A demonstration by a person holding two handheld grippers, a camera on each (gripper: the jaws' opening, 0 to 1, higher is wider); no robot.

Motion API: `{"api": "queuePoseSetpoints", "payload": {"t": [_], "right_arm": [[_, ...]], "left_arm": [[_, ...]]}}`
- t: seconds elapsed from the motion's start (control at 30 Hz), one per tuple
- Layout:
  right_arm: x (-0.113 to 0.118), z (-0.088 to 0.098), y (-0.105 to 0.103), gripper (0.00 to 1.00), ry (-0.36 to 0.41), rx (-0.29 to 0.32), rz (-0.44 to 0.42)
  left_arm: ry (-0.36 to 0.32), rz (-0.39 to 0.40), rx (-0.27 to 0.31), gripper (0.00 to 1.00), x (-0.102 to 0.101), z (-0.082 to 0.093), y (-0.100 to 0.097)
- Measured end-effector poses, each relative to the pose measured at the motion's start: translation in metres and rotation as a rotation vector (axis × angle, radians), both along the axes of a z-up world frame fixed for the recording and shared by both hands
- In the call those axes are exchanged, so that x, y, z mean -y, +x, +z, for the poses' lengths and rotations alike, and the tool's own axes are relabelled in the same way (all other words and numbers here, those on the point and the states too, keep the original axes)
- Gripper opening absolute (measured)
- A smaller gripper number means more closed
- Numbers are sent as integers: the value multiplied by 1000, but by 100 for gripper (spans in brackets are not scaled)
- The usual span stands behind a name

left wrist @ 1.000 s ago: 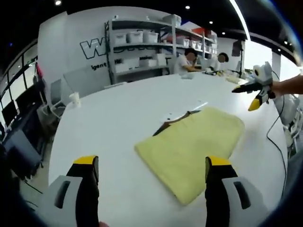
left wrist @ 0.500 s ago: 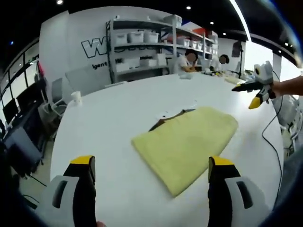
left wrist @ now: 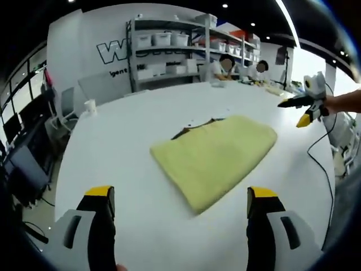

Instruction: Fold the garment on the visible template until the final outline fits inside the template.

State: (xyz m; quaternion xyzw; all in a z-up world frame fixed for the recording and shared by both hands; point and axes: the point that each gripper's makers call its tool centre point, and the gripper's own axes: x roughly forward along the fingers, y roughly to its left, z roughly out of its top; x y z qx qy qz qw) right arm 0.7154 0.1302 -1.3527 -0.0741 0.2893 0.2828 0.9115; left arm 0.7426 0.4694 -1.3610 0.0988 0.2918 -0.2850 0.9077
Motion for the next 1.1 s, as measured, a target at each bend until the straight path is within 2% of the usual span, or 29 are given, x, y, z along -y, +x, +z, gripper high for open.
{"api": "queuePoseSetpoints", "payload": {"t": [0.2,0.43,0.83,1.1], "right_arm": [[6,-17,-7,77,-20,-27,7],[9,-32,-13,65,-28,-54,2],[14,-55,-17,42,-33,-104,-12],[14,-68,-10,20,-14,-129,-26]], "left_arm": [[11,-6,-24,91,2,-15,-8],[10,-25,-39,84,10,-23,-10],[-12,-47,-110,66,19,-45,-10],[-25,-46,-144,50,25,-62,-6]]}}
